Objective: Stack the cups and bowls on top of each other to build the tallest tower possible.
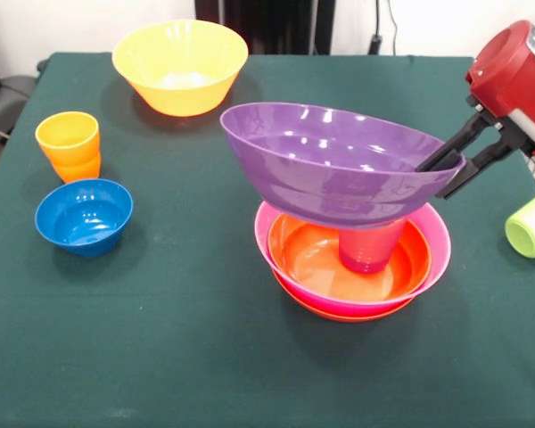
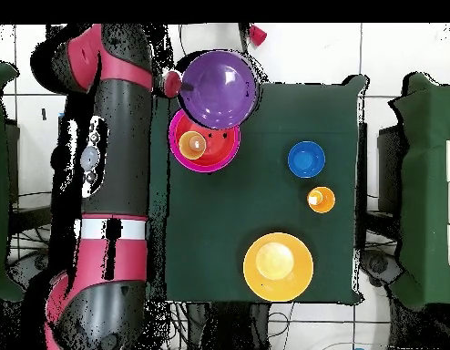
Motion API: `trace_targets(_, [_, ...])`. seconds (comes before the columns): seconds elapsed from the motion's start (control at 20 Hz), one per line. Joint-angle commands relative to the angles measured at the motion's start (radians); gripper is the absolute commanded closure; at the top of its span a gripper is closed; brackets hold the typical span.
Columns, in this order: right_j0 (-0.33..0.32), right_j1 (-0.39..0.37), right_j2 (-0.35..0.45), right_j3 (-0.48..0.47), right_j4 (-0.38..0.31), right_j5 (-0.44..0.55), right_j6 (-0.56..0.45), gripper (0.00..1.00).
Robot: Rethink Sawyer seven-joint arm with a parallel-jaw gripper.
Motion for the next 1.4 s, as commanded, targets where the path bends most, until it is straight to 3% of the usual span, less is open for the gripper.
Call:
trace_targets(0.05, [0.011,-0.053,0.044,0.073,-0.052,-0.064,0.027,1.00])
trace_targets(0.35, [0.029,-0.072,0.051,0.121,-0.070,-0.097,0.030,1.00])
trace_targets(0.6, [0.067,-0.117,0.066,0.258,-0.107,-0.174,0.028,1.00])
trace_targets(1.4, [0.111,-0.123,0.032,0.365,-0.116,-0.255,0.064,1.00])
